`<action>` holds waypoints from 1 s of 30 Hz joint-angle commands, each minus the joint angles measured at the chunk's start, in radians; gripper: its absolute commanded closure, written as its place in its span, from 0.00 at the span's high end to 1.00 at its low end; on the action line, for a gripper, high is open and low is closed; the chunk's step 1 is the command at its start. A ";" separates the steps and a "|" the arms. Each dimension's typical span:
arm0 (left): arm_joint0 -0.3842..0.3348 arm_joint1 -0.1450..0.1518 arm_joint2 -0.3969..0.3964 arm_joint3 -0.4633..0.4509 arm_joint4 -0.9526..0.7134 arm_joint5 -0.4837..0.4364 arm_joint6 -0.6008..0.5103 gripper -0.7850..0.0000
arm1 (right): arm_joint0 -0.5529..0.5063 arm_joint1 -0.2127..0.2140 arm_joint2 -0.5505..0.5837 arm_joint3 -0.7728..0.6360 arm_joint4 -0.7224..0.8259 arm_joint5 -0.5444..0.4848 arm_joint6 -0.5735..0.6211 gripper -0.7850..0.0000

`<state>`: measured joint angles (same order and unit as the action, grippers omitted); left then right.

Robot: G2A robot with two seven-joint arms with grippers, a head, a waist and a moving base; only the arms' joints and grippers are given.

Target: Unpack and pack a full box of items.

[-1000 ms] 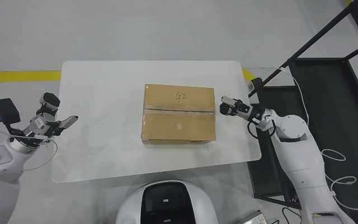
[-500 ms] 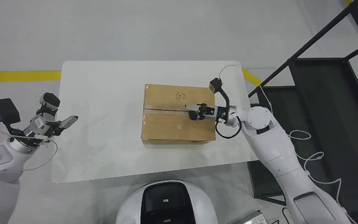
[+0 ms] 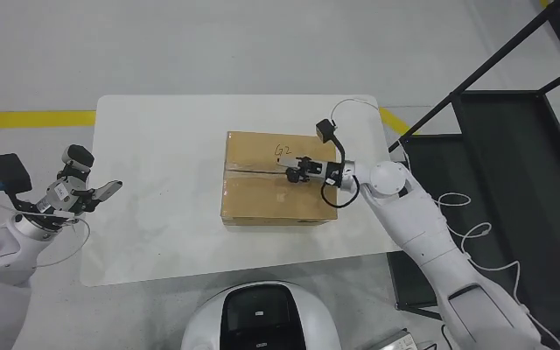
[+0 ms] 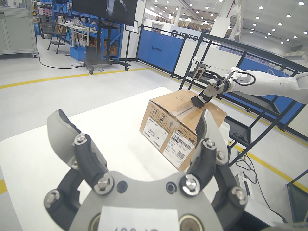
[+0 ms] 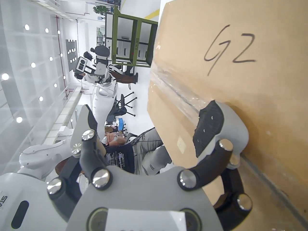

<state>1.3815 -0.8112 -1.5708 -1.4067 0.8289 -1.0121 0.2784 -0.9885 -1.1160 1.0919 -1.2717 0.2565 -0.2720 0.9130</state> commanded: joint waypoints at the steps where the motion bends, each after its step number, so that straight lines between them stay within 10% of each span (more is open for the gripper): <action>1: 0.000 0.000 0.000 0.000 0.000 0.000 0.000 1.00 | -0.013 0.007 0.024 -0.012 -0.008 0.013 0.000 1.00; 30: 0.000 0.000 0.000 0.000 0.000 0.000 0.000 1.00 | -0.232 0.083 0.364 -0.051 0.046 0.037 -0.030 1.00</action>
<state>1.3815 -0.8112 -1.5708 -1.4067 0.8289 -1.0121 0.2784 -1.2167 -1.0340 1.4421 -1.3264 0.2890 -0.2259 0.8880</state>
